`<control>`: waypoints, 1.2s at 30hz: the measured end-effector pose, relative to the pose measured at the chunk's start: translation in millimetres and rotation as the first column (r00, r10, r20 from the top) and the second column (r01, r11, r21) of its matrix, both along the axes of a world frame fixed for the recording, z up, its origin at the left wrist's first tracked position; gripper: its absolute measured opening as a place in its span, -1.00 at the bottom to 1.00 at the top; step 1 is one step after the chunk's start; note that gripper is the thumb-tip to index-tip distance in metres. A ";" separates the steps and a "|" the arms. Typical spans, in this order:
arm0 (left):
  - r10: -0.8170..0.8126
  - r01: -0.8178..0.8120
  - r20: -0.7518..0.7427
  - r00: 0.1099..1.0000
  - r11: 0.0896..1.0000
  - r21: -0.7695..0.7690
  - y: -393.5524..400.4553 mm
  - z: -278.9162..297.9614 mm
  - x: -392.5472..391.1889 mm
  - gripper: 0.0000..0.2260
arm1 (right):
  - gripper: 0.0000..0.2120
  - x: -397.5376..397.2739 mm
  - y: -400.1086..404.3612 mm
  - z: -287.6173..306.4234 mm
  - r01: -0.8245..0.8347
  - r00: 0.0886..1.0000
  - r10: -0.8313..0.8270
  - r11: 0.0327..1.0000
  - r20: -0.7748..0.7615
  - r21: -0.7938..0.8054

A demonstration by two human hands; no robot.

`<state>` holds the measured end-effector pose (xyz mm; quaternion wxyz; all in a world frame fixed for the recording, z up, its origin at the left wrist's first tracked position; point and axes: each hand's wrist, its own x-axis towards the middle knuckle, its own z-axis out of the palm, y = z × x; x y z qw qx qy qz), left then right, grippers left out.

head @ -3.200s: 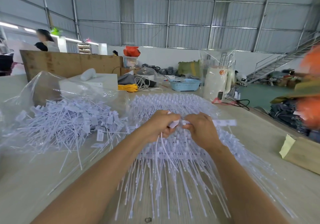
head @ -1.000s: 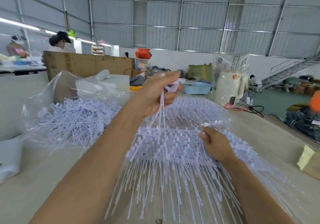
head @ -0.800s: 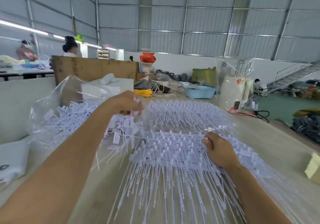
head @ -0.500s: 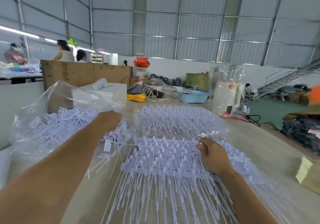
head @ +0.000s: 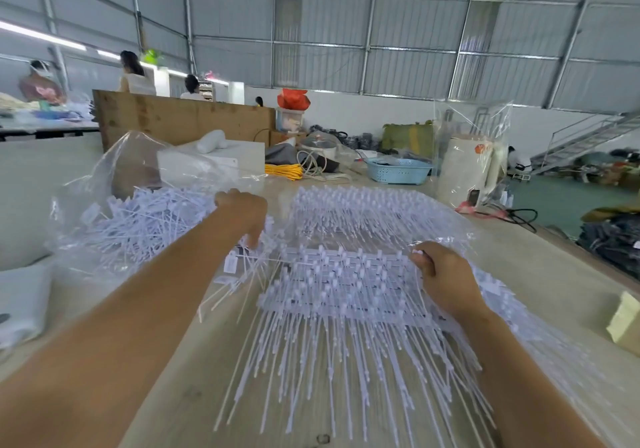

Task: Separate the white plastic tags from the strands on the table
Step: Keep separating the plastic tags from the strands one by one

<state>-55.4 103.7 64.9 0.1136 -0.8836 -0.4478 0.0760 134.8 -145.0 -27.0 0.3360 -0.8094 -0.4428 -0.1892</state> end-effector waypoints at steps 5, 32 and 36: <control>-0.377 0.348 0.548 0.747 0.924 0.160 -75.4 5.5 18.2 -0.72 | -0.75 -14.5 -3.0 36.9 -0.048 0.986 0.049 0.999 0.159 -0.012; 0.550 0.772 0.788 0.275 0.363 -0.522 -131.9 -74.9 52.6 -0.76 | -0.84 -35.0 4.6 9.5 -0.294 0.955 0.291 0.954 -0.055 -0.065; 0.541 0.756 0.803 0.252 0.409 -0.512 -133.5 -77.0 52.7 -0.70 | -0.92 -35.8 5.5 8.6 -0.272 0.962 0.270 0.960 -0.039 -0.066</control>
